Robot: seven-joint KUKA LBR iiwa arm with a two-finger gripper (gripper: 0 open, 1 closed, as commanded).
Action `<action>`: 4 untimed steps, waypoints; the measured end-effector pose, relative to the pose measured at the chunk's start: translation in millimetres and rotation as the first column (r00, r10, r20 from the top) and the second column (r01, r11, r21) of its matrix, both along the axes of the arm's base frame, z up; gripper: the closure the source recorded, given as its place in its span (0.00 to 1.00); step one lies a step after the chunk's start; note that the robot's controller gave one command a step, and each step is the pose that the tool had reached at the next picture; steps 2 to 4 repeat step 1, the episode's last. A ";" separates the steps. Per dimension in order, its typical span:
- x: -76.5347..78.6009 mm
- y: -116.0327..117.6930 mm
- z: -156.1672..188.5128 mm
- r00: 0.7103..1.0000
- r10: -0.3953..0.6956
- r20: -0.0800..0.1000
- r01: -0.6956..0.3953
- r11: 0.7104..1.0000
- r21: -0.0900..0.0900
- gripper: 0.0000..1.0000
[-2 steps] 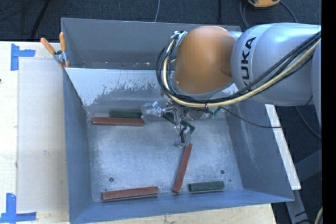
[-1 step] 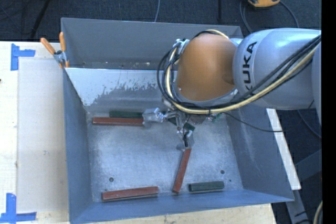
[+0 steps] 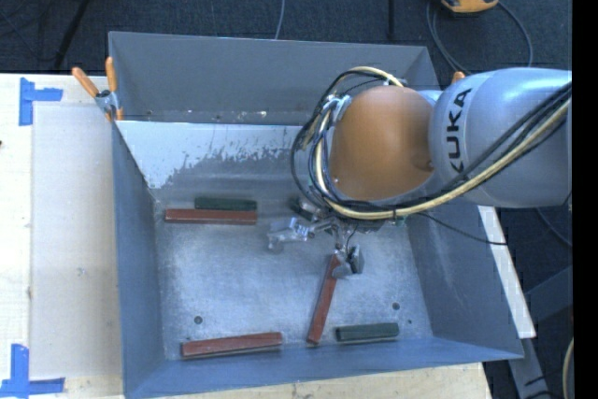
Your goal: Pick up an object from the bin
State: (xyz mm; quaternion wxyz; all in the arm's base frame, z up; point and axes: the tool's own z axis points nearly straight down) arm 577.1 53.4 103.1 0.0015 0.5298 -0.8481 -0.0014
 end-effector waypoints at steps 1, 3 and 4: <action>-18.3 3.8 -12.8 0.999 0.046 0.002 -0.046 0.999 0.000 0.00; -18.3 3.8 -12.8 0.999 0.046 0.002 -0.046 0.999 0.000 0.00; -18.3 3.8 -12.8 0.999 0.046 0.002 -0.046 0.999 0.000 0.00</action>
Offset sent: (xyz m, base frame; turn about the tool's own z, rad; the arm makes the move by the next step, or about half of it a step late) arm -0.0231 -0.0143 -0.0331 -0.4189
